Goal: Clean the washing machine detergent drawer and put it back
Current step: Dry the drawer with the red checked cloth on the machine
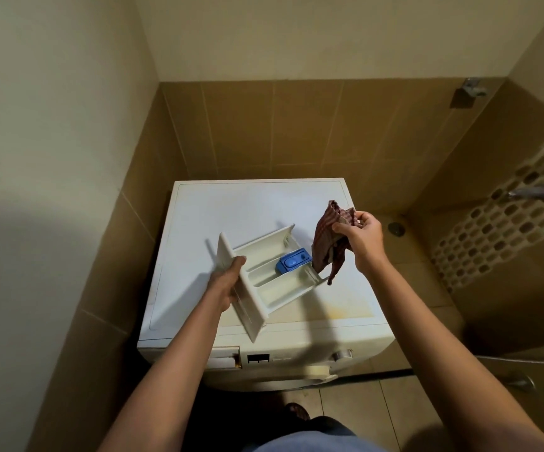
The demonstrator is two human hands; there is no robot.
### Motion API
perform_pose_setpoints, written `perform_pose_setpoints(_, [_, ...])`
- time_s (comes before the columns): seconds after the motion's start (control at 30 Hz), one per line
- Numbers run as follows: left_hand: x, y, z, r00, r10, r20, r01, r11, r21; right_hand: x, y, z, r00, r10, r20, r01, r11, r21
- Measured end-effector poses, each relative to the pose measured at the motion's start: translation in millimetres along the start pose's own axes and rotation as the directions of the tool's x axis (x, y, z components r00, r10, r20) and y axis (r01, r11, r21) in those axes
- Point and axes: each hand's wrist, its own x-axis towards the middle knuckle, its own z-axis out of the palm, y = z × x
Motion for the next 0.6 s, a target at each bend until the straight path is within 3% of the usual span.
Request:
perform_pose_setpoints(0.1, [-8.1,4.1,4.8,0.974,0.139,-0.181,-0.109,0.980,0.169,-2.1,-3.8,4.5,0.999,-0.004,0.042,0.004,1.000,0.003])
perform_pose_setpoints(0.17, [-18.0,8.8,11.5,0.882,0.406,-0.240,-0.326,0.892,0.314,-3.9,-8.7,8.0,0.996,-0.016,0.091,0.015,1.000,0.011])
perform_pose_setpoints(0.23, [-29.9,17.2,21.1,0.746,0.654,-0.127,-0.567,0.724,0.394,-5.4,-16.1,12.8,0.984,-0.008,0.179,0.005,1.000,0.016])
perform_pose_setpoints(0.27, [-34.8,22.5,26.8,0.708,0.707,-0.015,-0.646,0.655,0.391,-6.3,-21.0,16.1,0.974,0.011,0.227,-0.013,1.000,0.006])
perform_pose_setpoints(0.3, [-39.1,27.8,33.6,0.703,0.702,0.116,-0.688,0.629,0.362,-7.3,-26.6,19.7,0.962,0.037,0.272,-0.036,0.999,-0.010])
perform_pose_setpoints(0.4, [-48.6,40.2,49.9,0.727,0.545,0.418,-0.672,0.691,0.268,-13.3,-44.7,31.1,0.900,0.100,0.425,-0.086,0.995,-0.052])
perform_pose_setpoints(0.6, [-49.0,46.8,51.8,0.767,0.394,0.506,-0.514,0.849,0.118,-21.6,-62.8,40.7,0.749,0.188,0.635,-0.114,0.981,-0.156])
